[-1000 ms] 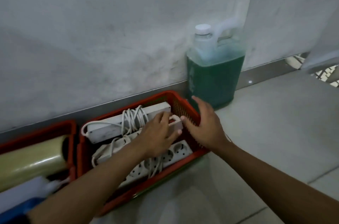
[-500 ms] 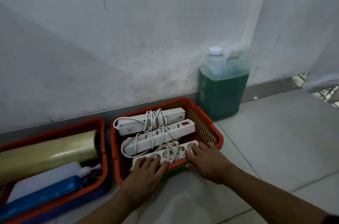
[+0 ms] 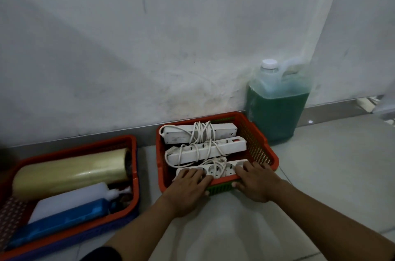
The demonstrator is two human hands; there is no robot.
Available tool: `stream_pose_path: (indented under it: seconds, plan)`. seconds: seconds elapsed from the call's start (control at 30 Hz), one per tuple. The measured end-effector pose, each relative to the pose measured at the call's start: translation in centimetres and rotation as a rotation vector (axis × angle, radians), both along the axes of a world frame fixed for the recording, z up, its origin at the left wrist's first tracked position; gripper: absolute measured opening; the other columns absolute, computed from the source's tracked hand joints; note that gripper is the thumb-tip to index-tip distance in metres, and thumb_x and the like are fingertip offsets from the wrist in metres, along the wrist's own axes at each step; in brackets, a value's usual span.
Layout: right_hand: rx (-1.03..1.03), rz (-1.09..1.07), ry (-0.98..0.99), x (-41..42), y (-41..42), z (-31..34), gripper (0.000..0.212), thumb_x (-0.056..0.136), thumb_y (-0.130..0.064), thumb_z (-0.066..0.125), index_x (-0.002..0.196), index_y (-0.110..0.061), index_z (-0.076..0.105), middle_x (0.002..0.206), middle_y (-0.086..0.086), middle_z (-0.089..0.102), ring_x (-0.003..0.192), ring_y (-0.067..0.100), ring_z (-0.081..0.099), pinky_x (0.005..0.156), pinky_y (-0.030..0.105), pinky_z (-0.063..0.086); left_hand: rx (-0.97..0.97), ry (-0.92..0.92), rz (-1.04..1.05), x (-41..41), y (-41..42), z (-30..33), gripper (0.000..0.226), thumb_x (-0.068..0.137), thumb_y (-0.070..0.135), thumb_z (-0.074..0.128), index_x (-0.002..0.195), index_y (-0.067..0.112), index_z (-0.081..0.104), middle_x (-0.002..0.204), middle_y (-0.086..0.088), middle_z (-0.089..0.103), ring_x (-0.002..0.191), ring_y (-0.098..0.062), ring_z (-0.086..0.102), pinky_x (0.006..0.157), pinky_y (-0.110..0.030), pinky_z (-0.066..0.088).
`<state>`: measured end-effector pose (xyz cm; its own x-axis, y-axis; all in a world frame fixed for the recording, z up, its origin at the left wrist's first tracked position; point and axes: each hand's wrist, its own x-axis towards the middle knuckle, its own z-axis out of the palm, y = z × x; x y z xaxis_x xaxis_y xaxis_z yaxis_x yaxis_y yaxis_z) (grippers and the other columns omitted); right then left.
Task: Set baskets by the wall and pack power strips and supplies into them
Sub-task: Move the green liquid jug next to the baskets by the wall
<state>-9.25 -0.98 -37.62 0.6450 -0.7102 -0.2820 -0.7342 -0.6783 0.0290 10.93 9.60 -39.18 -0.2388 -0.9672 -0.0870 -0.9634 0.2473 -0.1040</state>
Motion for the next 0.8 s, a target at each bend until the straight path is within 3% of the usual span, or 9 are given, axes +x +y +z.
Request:
stream_pose_path:
  seconds: [0.1,0.23,0.37,0.43,0.5,0.57,0.6,0.7,0.8]
  plan:
    - [0.014,-0.047,-0.230,2.9,2.6,1.1,0.068,0.085,-0.071,0.031,0.137,-0.027,0.031,0.136,0.009,0.042,0.123,0.026,0.043,0.105,0.045,0.033,-0.093,0.043,0.055,2.3,2.2,1.0,0.058,0.094,0.054,0.025,0.141,0.020,0.030,0.142,-0.011,0.040,0.132,-0.026,0.037,0.110,-0.043,0.025]
    - [-0.100,0.316,-0.461,9.4,8.8,2.4,0.062,0.083,-0.065,0.042,0.132,-0.026,0.038,0.134,0.005,0.042,0.122,0.023,0.042,0.105,0.039,0.032,-0.200,0.009,0.212,8.6,8.8,2.3,0.042,0.089,0.046,0.041,0.124,0.022,0.043,0.121,-0.007,0.056,0.111,-0.023,0.056,0.092,-0.038,0.045]
    - [-0.032,0.573,-0.429,15.8,13.7,1.9,0.065,0.088,-0.054,0.046,0.140,-0.016,0.035,0.141,0.008,0.040,0.128,0.025,0.038,0.110,0.040,0.025,-0.308,-0.077,0.500,14.4,17.9,1.9,0.040,0.094,0.048,0.024,0.115,0.025,0.050,0.118,-0.005,0.057,0.104,-0.020,0.056,0.086,-0.036,0.047]
    - [-0.081,0.626,-0.323,18.0,15.1,1.0,0.062,0.091,-0.050,0.045,0.138,-0.010,0.039,0.138,0.013,0.045,0.129,0.029,0.038,0.112,0.042,0.021,-0.337,-0.062,0.779,15.4,21.8,1.1,0.043,0.093,0.051,0.032,0.115,0.020,0.053,0.120,-0.013,0.058,0.104,-0.027,0.059,0.080,-0.042,0.052]
    - [-0.155,0.642,-0.283,19.5,15.6,0.1,0.052,0.091,-0.047,0.048,0.123,-0.008,0.055,0.121,0.015,0.060,0.117,0.031,0.051,0.108,0.045,0.030,-0.374,0.242,1.284,15.6,24.1,0.5,0.054,0.084,0.043,0.061,0.121,0.005,0.050,0.125,-0.027,0.050,0.111,-0.041,0.052,0.085,-0.051,0.049]
    - [-0.247,0.635,-0.259,20.1,15.7,0.3,0.038,0.087,-0.045,0.056,0.100,-0.012,0.068,0.096,0.009,0.071,0.096,0.027,0.065,0.093,0.043,0.044,-0.274,0.605,1.763,15.7,25.3,0.2,0.077,0.081,0.039,0.068,0.133,-0.006,0.035,0.136,-0.030,0.037,0.125,-0.044,0.036,0.099,-0.051,0.040]
    - [-0.260,0.629,-0.254,20.3,15.6,0.4,0.034,0.088,-0.042,0.055,0.098,-0.012,0.068,0.095,0.009,0.071,0.094,0.027,0.065,0.089,0.042,0.045,-0.290,0.836,1.813,16.0,25.4,0.1,0.077,0.082,0.036,0.067,0.136,-0.006,0.031,0.138,-0.027,0.037,0.127,-0.042,0.036,0.102,-0.050,0.040]
    - [-0.269,0.611,-0.228,20.6,15.5,0.3,0.036,0.098,-0.035,0.042,0.117,-0.008,0.058,0.119,0.015,0.061,0.111,0.031,0.052,0.097,0.047,0.033,-0.541,1.563,1.554,16.6,24.1,0.9,0.048,0.089,0.002,0.055,0.135,0.001,0.039,0.132,-0.023,0.051,0.115,-0.037,0.052,0.103,-0.051,0.043]
    - [-0.325,0.650,-0.246,20.3,15.6,0.5,0.030,0.087,-0.042,0.059,0.095,-0.014,0.066,0.095,0.009,0.070,0.090,0.026,0.061,0.085,0.050,0.043,-0.658,1.832,1.395,16.3,22.6,2.0,0.045,0.084,-0.018,0.043,0.125,0.001,0.047,0.116,-0.019,0.057,0.102,-0.031,0.057,0.087,-0.044,0.050]
